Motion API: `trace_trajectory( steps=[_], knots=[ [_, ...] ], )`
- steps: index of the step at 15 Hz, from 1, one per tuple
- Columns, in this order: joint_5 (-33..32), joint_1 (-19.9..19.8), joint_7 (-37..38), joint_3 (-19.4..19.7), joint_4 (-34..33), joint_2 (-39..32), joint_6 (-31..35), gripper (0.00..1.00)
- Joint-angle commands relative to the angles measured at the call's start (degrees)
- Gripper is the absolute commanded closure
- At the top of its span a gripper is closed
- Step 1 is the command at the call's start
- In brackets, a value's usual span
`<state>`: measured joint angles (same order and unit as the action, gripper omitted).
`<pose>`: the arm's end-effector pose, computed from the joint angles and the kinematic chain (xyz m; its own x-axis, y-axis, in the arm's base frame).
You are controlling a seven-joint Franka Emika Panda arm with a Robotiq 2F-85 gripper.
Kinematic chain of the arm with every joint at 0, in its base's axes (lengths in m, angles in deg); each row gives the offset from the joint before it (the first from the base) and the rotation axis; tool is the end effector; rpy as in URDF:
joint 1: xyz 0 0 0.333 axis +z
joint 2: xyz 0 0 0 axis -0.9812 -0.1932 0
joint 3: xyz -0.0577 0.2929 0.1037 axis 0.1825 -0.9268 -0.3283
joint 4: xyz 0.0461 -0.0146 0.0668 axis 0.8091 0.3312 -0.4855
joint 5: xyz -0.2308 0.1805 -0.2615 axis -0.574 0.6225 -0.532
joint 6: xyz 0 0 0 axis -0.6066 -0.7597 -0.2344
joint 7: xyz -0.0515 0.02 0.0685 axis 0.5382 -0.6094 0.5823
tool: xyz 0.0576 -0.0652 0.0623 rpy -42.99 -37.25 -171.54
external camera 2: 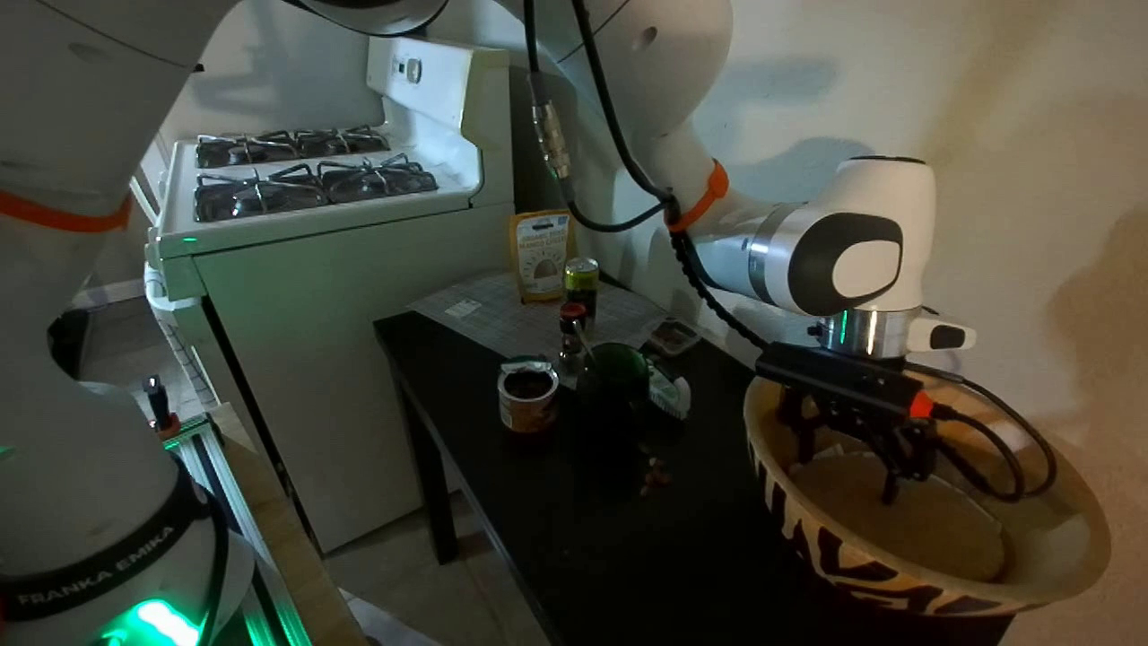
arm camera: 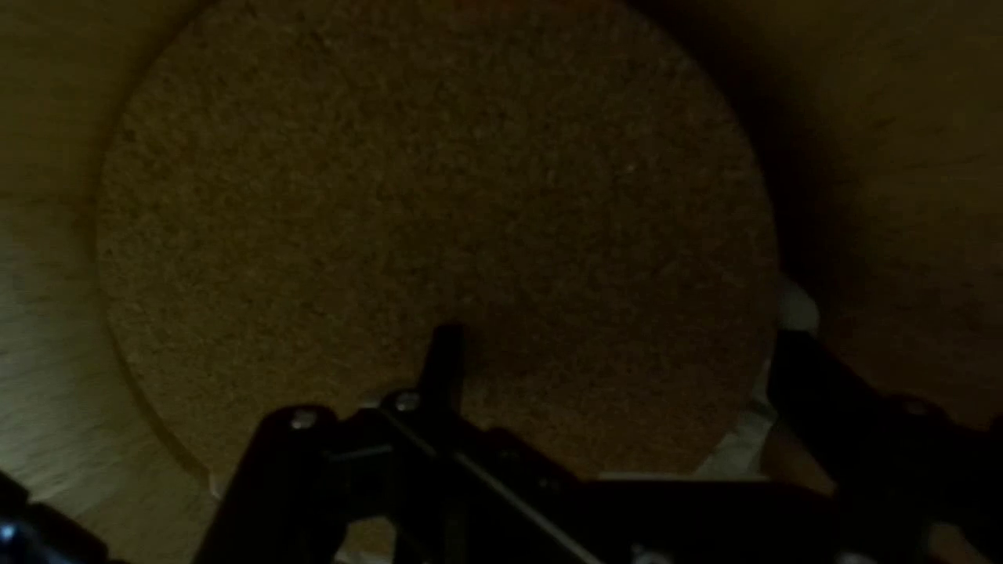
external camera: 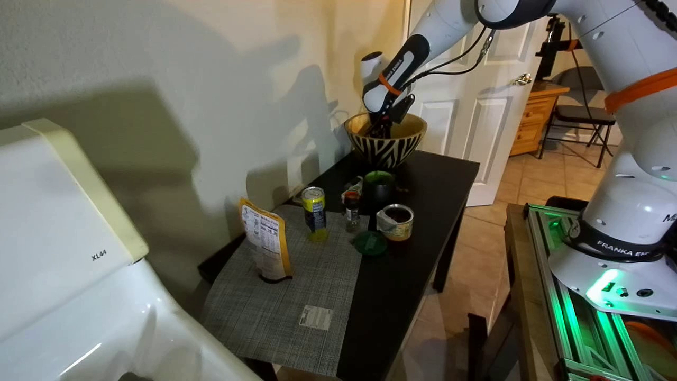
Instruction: Remove the coaster from the wooden bowl
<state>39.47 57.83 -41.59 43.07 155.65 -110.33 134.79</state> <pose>0.5833 -0.3628 0.2141 0.9939 -0.0987 -0.0498 -0.0818 -0.9597 0.2688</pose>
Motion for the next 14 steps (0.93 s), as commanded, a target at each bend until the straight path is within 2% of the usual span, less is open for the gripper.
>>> trace_trajectory(
  steps=[1, 4, 10, 14],
  knots=[
    [0.6, -1.0, -3.9, -1.8, 4.5, 2.9, 4.0, 0.0],
    [-0.4, -0.3, -4.7, -1.2, 4.9, 3.0, 3.6, 0.0],
    [-5.9, 2.5, -1.8, 2.2, 4.7, 1.4, 2.6, 0.0],
    [-11.2, 5.5, 2.8, 5.6, 4.2, 0.7, 1.9, 0.0]
  ],
)
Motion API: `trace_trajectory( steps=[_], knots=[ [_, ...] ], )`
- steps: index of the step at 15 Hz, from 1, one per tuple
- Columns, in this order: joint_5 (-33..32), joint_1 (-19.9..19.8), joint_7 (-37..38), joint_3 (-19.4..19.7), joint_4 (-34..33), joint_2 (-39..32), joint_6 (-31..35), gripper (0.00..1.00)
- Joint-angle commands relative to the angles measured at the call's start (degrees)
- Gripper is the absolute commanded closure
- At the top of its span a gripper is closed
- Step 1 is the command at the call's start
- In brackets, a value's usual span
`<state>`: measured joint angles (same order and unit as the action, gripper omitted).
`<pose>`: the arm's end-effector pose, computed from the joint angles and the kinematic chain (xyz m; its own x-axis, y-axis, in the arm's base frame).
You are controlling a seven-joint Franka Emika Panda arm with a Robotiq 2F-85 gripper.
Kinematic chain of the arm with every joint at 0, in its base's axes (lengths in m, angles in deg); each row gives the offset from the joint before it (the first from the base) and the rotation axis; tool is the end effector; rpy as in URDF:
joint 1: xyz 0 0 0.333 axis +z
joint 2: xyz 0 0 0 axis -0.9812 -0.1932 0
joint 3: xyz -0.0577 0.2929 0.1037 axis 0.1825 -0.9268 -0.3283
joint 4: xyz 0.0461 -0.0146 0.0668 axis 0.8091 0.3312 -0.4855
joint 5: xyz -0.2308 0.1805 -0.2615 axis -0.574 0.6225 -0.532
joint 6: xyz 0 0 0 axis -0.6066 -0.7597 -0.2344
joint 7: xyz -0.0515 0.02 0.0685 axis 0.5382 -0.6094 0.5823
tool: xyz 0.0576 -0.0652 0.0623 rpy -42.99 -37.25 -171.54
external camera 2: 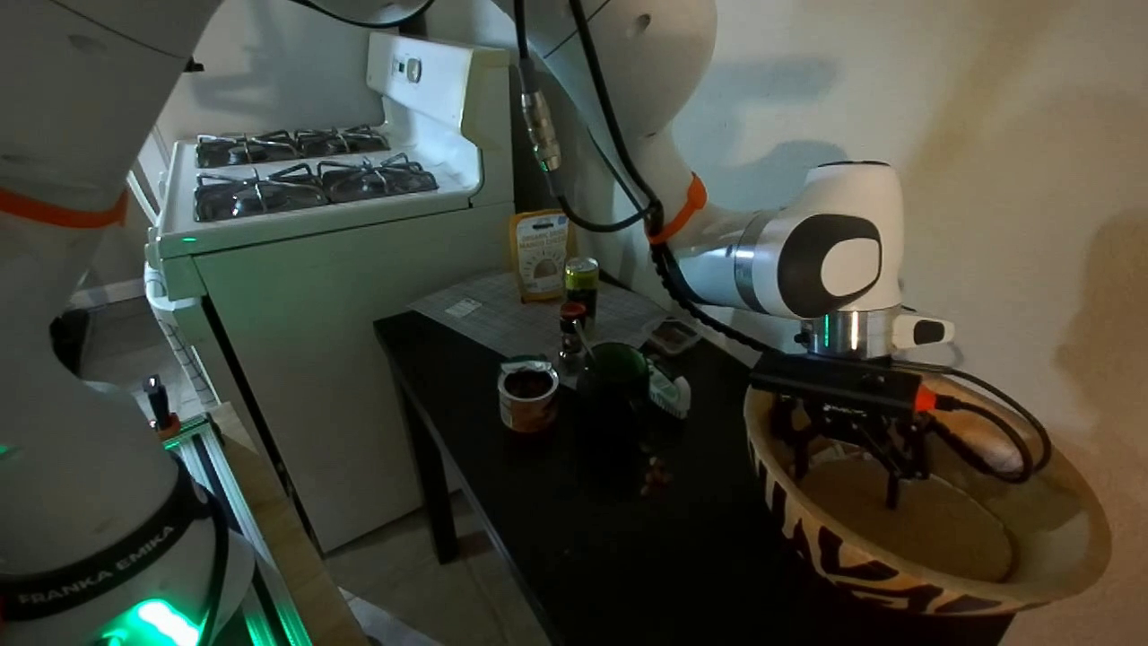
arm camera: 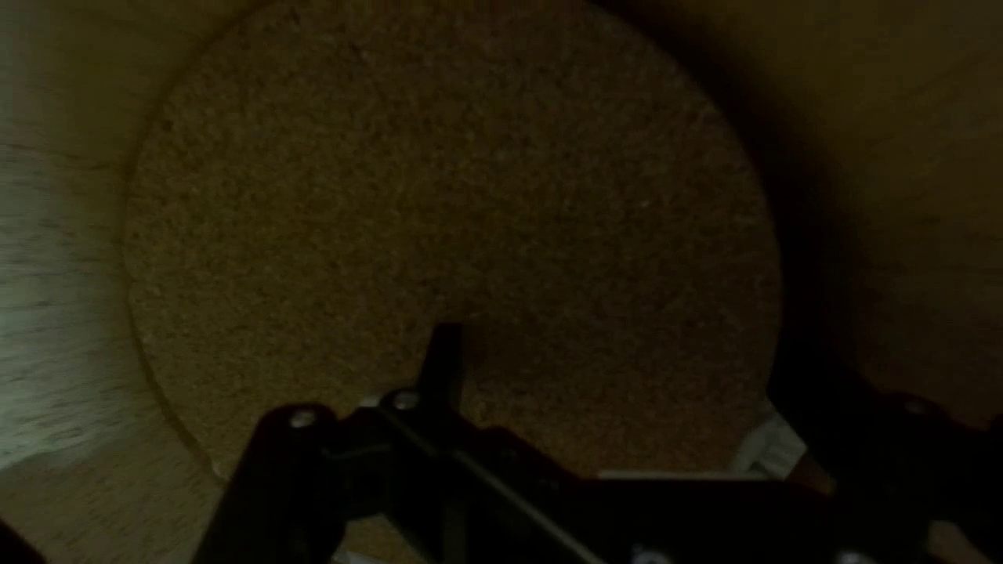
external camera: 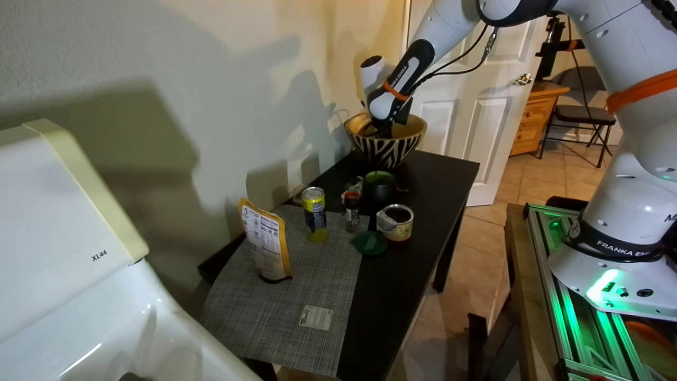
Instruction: Remove the coaster from the wooden bowl
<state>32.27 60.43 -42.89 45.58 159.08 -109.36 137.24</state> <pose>0.5743 -0.3542 0.2081 0.9932 0.0214 -0.1147 0.0603 -0.9359 0.3470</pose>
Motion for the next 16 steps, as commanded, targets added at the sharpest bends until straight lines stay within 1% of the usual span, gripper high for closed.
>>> trace_trajectory(
  steps=[1, 3, 6, 10, 12, 13, 16],
  knots=[
    [-6.0, 4.1, 5.8, 4.4, 0.5, -0.6, -0.7, 0.0],
    [-9.4, 6.0, 9.3, 6.6, 0.6, -0.6, -0.1, 0.0],
    [-14.7, 8.7, 15.5, 10.1, 1.6, 1.2, 1.7, 0.0],
    [-21.5, 11.2, 22.3, 12.7, 0.9, 1.1, 0.3, 0.0],
    [-23.5, 11.0, 23.7, 12.0, 0.5, 0.8, -0.8, 0.0],
    [-23.6, 10.4, 23.2, 10.9, 0.5, 0.7, -1.4, 0.0],
    [-24.5, 10.3, 22.7, 9.5, 0.7, 0.4, -2.6, 0.0]
  ],
)
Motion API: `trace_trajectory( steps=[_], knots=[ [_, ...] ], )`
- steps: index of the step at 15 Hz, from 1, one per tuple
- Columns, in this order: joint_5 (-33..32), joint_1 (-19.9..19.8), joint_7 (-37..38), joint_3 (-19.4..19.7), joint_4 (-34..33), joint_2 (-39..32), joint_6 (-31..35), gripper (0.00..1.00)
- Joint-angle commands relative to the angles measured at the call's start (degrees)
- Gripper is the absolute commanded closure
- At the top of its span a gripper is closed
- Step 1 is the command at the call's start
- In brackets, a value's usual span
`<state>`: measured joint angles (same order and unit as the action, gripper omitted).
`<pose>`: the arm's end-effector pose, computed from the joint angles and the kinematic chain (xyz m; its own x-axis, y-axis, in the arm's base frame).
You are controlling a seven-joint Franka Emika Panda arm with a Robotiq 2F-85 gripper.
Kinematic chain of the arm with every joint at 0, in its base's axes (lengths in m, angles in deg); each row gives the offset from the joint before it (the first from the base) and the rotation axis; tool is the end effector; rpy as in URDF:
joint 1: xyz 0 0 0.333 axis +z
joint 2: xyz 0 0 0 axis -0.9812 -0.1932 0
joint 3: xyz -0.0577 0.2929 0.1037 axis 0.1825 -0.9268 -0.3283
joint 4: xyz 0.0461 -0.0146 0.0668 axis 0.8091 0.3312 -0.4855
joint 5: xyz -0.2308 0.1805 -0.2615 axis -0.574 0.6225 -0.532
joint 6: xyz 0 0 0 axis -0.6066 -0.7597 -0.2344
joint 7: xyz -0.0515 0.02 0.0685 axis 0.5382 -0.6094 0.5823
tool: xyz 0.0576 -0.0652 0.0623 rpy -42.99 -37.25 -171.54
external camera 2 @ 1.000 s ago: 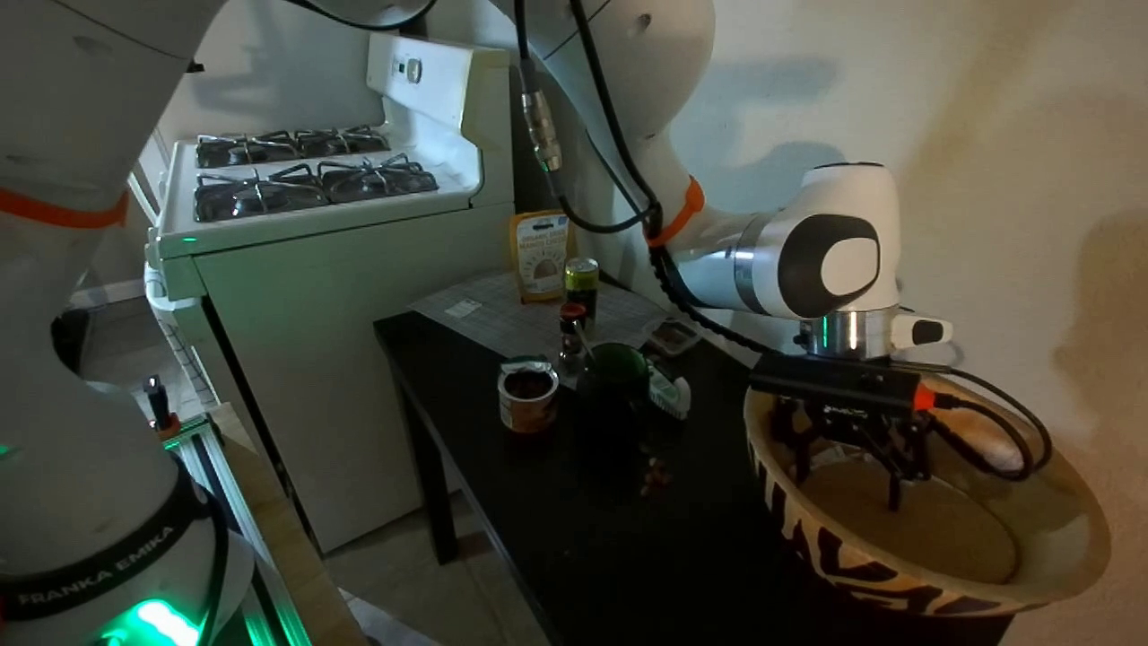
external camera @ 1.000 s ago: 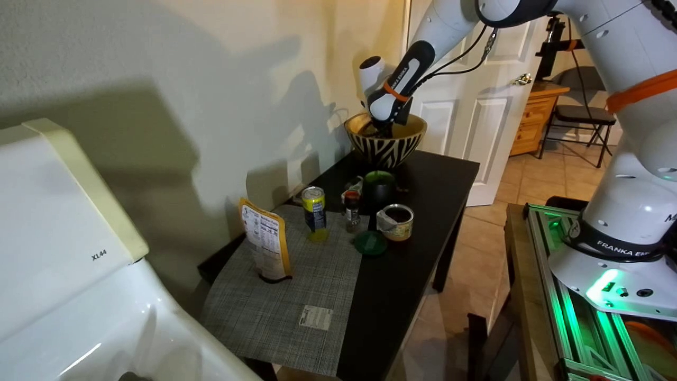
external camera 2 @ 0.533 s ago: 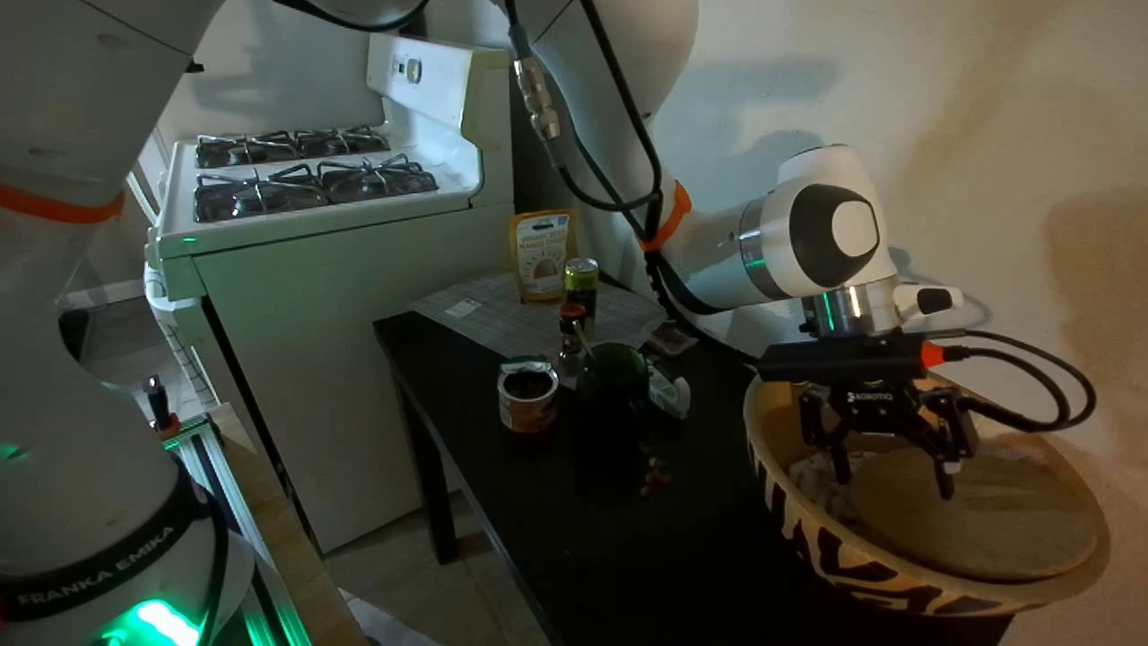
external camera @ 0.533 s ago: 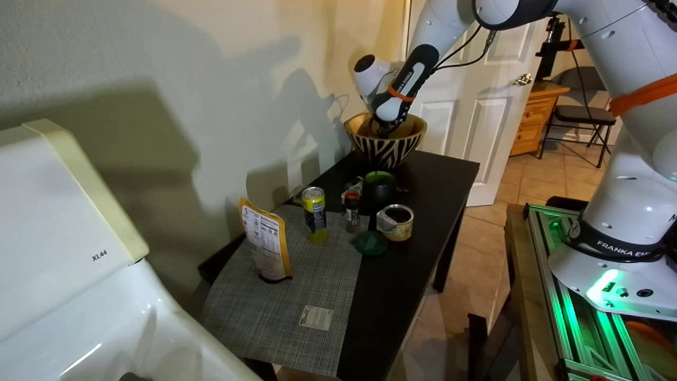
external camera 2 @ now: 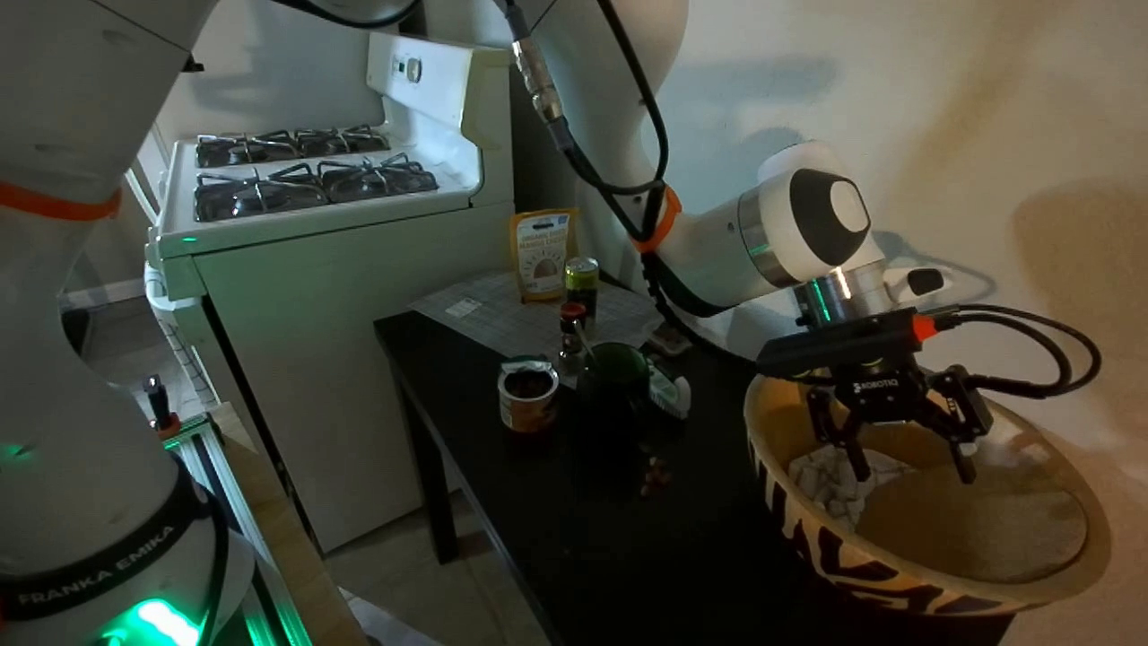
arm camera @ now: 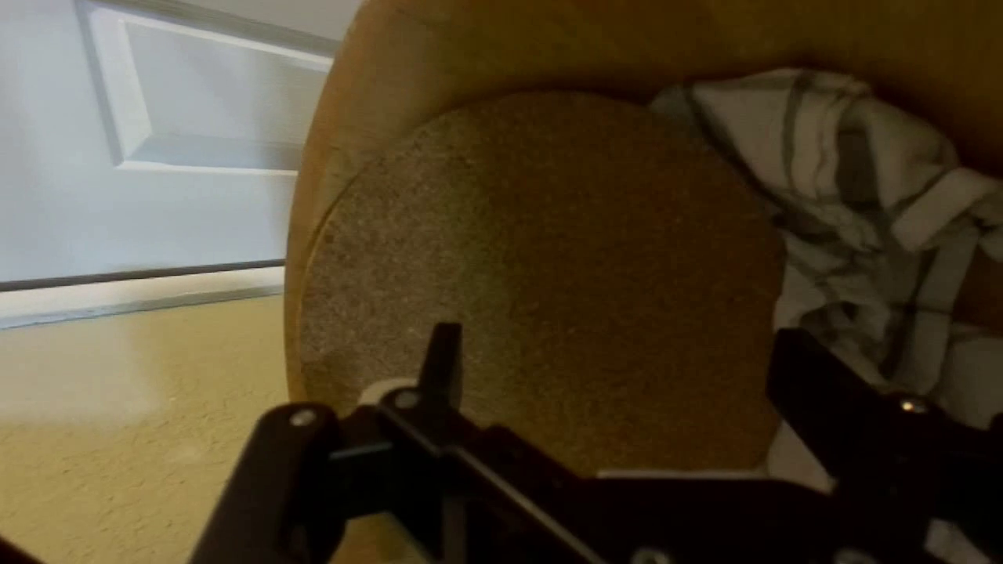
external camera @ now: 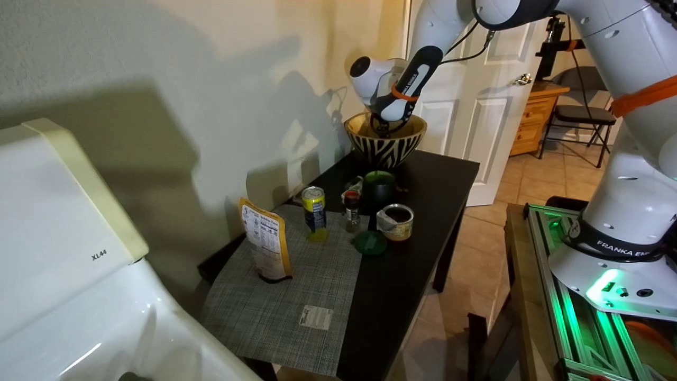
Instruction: Remove the coaster from the wooden bowl
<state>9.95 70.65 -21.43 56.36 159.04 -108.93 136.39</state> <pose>0.5814 -0.3499 0.2367 0.9900 -0.0474 -0.1330 0.0527 -0.7500 0.6594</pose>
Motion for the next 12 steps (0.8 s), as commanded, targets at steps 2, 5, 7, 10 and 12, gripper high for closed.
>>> trace_trajectory(
  steps=[2, 5, 7, 10, 12],
  knots=[
    [-3.0, 0.3, 1.8, -1.8, 0.8, -0.5, -2.3, 0.0],
    [-2.9, -0.2, 3.8, -2.1, 0.1, -0.6, -2.4, 0.0],
    [2.4, -3.9, 0.5, -4.4, -0.2, 1.5, -2.8, 0.0],
    [9.1, -7.9, -3.2, -5.5, -1.7, 2.7, -2.7, 0.0],
    [9.6, -8.0, -4.3, -5.0, -1.9, 2.4, -1.7, 0.0]
  ],
)
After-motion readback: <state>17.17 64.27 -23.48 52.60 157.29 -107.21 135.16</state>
